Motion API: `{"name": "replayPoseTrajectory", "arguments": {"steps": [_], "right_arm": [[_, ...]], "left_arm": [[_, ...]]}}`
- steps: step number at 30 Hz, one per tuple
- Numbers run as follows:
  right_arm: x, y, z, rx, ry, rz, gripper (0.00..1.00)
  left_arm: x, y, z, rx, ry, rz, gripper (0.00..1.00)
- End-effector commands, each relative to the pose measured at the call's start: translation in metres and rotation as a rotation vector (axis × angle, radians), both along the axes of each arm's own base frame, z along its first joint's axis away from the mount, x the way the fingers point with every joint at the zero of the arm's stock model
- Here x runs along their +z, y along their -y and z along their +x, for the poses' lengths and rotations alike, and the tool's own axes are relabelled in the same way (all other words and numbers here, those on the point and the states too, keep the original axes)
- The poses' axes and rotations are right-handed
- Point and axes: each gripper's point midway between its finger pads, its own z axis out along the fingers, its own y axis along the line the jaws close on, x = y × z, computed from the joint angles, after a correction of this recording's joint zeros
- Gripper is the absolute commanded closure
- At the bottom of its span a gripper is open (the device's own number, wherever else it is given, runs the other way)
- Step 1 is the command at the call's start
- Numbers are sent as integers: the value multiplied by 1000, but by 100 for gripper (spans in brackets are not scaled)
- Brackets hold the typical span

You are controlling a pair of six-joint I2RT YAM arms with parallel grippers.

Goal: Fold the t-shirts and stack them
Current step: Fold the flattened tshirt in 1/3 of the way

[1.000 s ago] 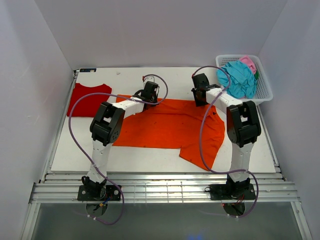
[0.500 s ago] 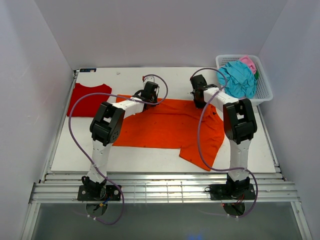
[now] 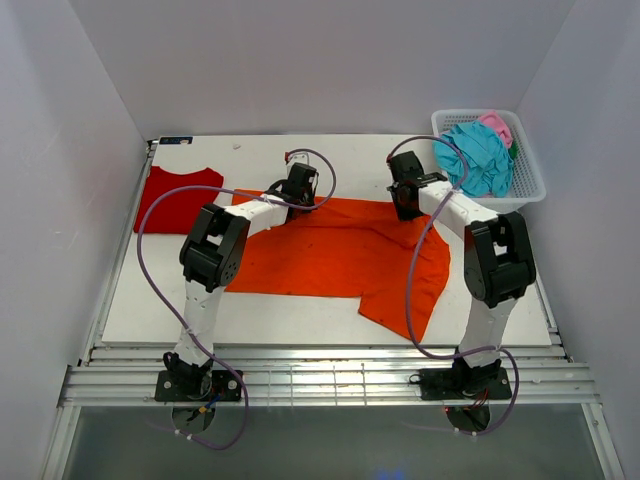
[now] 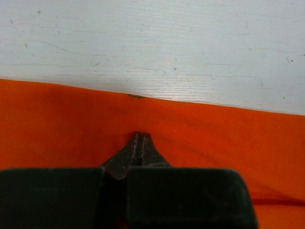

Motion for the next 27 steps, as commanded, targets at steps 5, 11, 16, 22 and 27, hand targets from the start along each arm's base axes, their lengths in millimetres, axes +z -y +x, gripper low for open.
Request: {"name": "replayPoseTrajectory", "arguments": {"steps": [5, 11, 16, 22, 27], "right_arm": [[35, -5, -15, 19, 69, -11, 92], [22, -14, -37, 32, 8, -4, 92], [9, -18, -63, 44, -59, -9, 92], [-2, -23, -85, 60, -103, -21, 92], [-3, -31, -97, 89, -122, 16, 92]], "left_arm": [[29, -1, 0, 4, 32, -19, 100], [32, -1, -2, 1, 32, -29, 100], [38, 1, -3, -6, 34, -41, 100], [44, 9, -8, -24, 33, -71, 100], [54, 26, -15, -51, 47, -90, 100]]}}
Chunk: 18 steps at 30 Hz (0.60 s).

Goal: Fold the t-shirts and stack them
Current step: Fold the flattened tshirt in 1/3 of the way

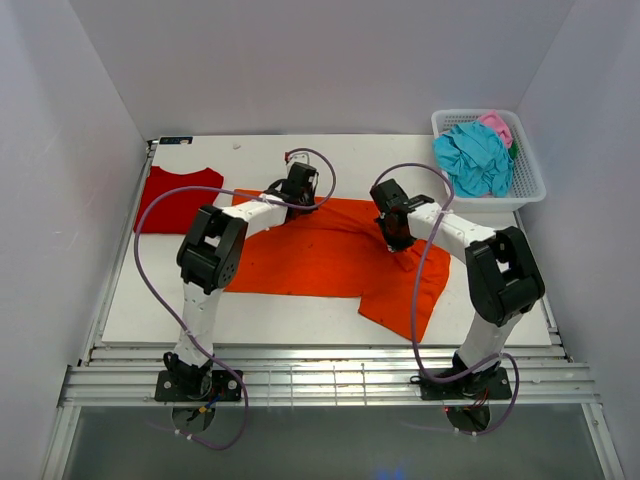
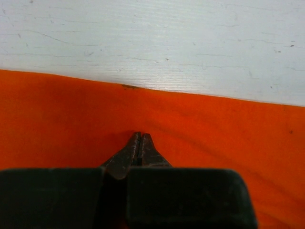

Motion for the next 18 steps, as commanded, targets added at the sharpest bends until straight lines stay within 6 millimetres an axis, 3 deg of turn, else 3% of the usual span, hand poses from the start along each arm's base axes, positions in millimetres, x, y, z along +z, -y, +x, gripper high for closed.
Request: {"name": "replayPoseTrajectory", "arguments": {"steps": [1, 4, 9, 14, 16, 18], "right_arm": [[11, -6, -12, 7, 1, 45, 92], [14, -9, -20, 18, 0, 59, 92], [40, -17, -22, 41, 57, 126, 78], [72, -34, 3, 80, 207, 214, 68], [79, -42, 14, 94, 235, 236, 67], [72, -50, 25, 98, 232, 239, 68]], "left_arm": [[49, 23, -8, -39, 71, -67, 100], [55, 45, -21, -83, 83, -68, 100], [64, 74, -34, -134, 100, -85, 100], [57, 100, -41, -170, 92, -98, 100], [53, 103, -43, -169, 86, -95, 100], [46, 103, -44, -165, 79, -82, 100]]}}
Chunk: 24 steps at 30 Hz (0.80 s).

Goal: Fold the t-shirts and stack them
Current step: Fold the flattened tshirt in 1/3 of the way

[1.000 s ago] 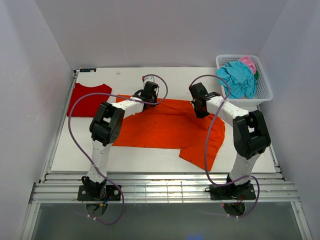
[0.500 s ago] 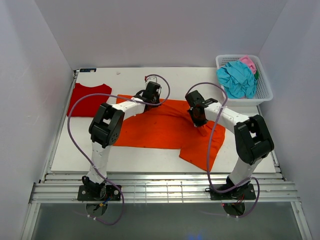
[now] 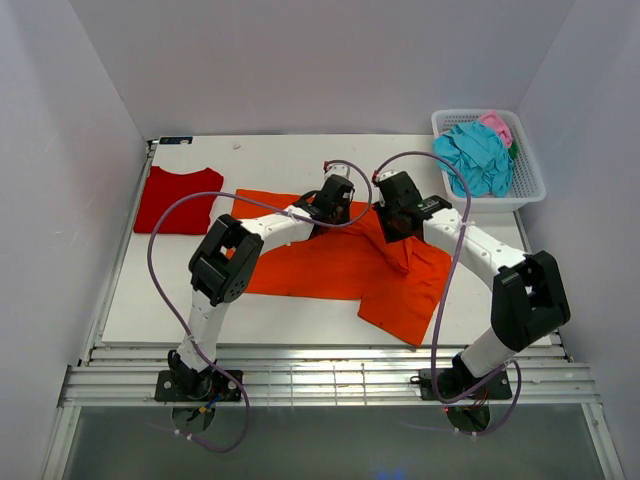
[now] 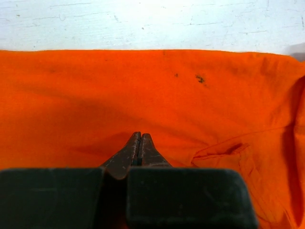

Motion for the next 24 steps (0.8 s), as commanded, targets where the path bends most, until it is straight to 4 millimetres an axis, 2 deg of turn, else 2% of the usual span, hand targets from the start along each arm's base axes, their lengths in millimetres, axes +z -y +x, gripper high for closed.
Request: {"name": "replayPoseTrajectory", "arguments": {"steps": [1, 6, 7, 8, 9, 10, 11, 18, 24], "right_arm": [[7, -26, 33, 32, 64, 51, 68], [-11, -45, 64, 38, 72, 64, 68], [-26, -48, 69, 40, 44, 51, 68], [-23, -52, 78, 41, 53, 59, 68], [-27, -54, 82, 40, 49, 58, 68], [-40, -55, 84, 40, 23, 44, 68], [-40, -58, 88, 42, 25, 50, 68], [-62, -52, 86, 31, -16, 24, 68], [-65, -48, 79, 27, -34, 26, 69]], "left_arm": [[24, 2, 11, 29, 49, -29, 100], [19, -2, 9, 33, 48, -13, 100], [18, -2, 8, 32, 46, -9, 100], [18, -2, 8, 32, 46, -6, 100], [17, -3, 7, 33, 44, -5, 100], [16, -4, 7, 35, 42, -4, 100], [15, -4, 6, 35, 40, -2, 100], [15, -12, 3, 48, 44, 16, 100], [17, -16, 2, 51, 49, 25, 100]]}}
